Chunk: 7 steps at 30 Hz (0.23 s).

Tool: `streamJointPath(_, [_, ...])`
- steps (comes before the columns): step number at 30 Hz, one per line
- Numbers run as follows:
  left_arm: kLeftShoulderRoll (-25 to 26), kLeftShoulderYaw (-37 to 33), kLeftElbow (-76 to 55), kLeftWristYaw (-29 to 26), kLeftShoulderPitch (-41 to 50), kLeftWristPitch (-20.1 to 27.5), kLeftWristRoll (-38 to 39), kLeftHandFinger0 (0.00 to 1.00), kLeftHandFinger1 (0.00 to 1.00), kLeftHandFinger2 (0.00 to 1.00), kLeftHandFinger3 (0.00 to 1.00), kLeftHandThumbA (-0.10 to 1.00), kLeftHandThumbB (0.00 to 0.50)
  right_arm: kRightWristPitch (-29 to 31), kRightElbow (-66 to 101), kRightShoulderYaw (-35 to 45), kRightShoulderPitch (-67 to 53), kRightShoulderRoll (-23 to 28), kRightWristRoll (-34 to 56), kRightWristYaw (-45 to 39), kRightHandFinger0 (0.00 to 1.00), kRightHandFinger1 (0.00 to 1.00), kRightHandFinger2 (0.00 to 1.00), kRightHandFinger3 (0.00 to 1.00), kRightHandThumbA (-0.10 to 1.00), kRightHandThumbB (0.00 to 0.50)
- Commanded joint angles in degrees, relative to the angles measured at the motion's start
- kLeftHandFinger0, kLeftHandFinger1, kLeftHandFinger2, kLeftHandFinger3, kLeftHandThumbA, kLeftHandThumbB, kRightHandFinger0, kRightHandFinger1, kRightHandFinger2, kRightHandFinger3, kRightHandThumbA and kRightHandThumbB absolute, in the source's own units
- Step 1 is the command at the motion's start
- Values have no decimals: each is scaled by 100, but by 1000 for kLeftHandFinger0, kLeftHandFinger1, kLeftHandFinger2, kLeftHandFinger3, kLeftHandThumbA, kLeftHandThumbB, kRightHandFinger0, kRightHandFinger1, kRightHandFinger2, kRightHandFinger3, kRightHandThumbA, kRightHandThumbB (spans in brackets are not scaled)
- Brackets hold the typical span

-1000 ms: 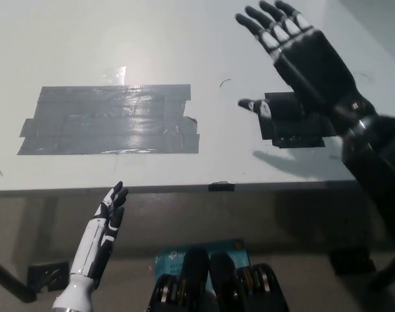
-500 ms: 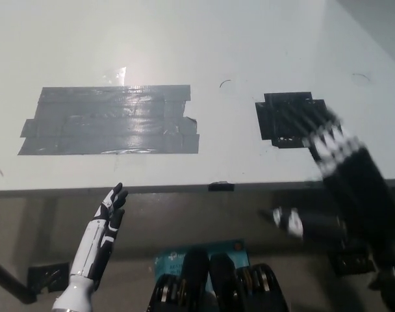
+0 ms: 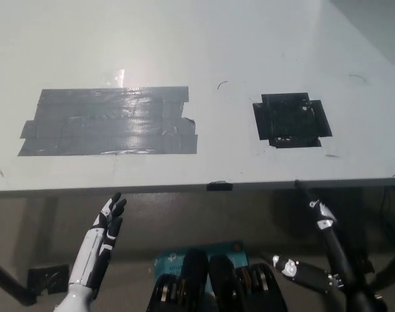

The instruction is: A stack of plates is kept in the middle of the desk close to the robot and the robot grabs the stack with its right hand, picks it up and hands it to a person.

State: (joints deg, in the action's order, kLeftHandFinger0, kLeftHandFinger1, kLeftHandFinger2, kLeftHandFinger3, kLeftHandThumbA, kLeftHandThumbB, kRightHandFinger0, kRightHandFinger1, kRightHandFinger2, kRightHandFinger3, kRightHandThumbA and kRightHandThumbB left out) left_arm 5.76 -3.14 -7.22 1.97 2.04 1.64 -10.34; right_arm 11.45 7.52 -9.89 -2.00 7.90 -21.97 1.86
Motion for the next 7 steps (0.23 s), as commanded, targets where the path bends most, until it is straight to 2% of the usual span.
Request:
streamJointPath(1, [-21, 20, -145, -61, -48, 223, 36, 1000, 1000, 1000, 1000, 1000, 95, 473, -340, 149, 167, -46, 619, 7, 1000, 1000, 1000, 1000, 922, 408])
streamJointPath(4, [-33, 17, -133, -88, -57, 259, -9, 1000, 1000, 1000, 1000, 1000, 88, 286, -291, 60, 164, 20, 598, -186, 1000, 1000, 1000, 1000, 952, 433])
streamJointPath(7, [-34, 35, -100, -102, -75, 301, 2, 1000, 1000, 1000, 1000, 1000, 82, 152, -293, -23, 195, 88, 604, -359, 1000, 1000, 1000, 1000, 934, 415])
